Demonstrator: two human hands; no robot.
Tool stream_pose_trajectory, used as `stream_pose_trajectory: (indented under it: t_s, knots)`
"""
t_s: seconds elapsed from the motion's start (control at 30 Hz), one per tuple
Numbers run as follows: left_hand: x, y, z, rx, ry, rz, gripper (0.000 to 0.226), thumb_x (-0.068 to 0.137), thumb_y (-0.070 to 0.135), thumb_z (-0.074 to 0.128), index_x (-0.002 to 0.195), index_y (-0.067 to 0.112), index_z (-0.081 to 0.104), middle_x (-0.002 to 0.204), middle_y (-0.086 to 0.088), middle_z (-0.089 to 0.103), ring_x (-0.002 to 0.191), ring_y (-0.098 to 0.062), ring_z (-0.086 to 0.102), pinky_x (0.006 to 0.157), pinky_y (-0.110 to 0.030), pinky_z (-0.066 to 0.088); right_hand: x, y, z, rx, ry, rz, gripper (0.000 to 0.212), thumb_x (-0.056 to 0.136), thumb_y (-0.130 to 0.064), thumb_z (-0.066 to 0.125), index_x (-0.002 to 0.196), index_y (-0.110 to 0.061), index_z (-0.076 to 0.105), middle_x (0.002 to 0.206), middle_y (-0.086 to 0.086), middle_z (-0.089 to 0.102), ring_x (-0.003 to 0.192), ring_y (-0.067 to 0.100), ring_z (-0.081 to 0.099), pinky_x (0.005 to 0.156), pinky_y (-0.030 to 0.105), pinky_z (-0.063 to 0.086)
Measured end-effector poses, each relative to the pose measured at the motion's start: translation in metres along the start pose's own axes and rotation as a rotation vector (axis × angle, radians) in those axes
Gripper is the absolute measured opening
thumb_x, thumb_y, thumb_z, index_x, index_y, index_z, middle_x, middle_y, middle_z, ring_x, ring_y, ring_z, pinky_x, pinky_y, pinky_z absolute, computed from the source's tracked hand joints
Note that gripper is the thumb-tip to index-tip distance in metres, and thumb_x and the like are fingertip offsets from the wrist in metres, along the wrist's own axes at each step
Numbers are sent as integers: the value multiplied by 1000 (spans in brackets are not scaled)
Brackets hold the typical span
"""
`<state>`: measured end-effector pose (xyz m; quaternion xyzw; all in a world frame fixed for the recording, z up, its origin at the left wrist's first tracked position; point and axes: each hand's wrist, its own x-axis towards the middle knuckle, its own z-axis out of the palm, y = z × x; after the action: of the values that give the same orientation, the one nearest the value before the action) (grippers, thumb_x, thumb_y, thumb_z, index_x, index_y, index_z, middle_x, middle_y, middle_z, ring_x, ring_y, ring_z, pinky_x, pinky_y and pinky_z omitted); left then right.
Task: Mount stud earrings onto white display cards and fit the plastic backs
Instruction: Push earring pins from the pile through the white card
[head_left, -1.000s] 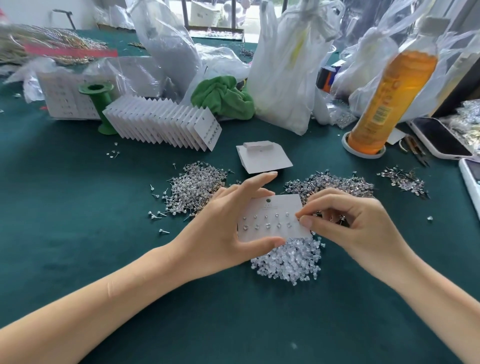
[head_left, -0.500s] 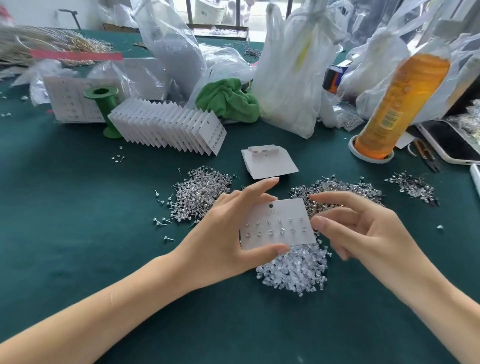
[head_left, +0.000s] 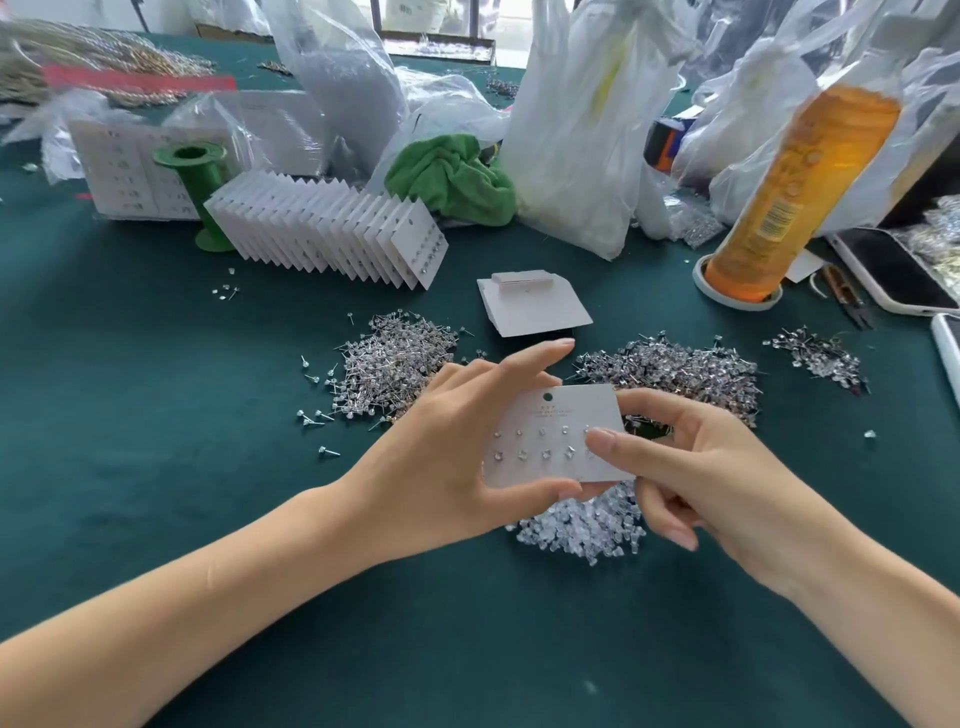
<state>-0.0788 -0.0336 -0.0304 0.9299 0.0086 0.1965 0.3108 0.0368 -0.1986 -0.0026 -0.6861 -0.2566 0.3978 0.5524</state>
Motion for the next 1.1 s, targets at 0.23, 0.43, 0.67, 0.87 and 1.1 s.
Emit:
stream_pose_trajectory:
  t_s: [0.23,0.43,0.67,0.87,1.1]
  knots:
    - [0,0,3,14,7,51,80,74,54,64,142,31,28,122,10,58,107,2,43,100,-11,26,-1,1,-4,-17,-15,-17,41,60,-37,77,98,-24,70,40,4,54,26,10,32,35,12,28]
    - [0,-4,5,40,20,76,79,75,55,64,142,28,31,123,12,57,105,2,43,98,-10,27,1,5,-8,-37,-27,-16,39,68,-30,74,105,-19,67,48,7,62,27,10,33,35,13,27]
    - [2,-11,2,35,68,111,86,75,58,64,145,23,27,137,18,39,127,2,36,108,-18,27,3,7,-9,92,5,-118,29,65,-27,75,93,-22,68,74,14,74,30,8,32,37,11,31]
    - [12,-25,-10,59,206,15,41,90,37,59,124,15,57,115,4,62,108,-9,56,99,-33,42,6,2,-21,186,211,-282,25,66,-24,73,90,-25,65,79,16,74,32,8,33,38,12,31]
    - [15,-44,-17,203,7,89,10,87,12,67,95,9,72,87,4,66,81,-15,60,83,-32,47,9,8,-17,194,222,-308,28,63,-28,74,90,-27,66,85,14,75,36,10,39,39,14,30]
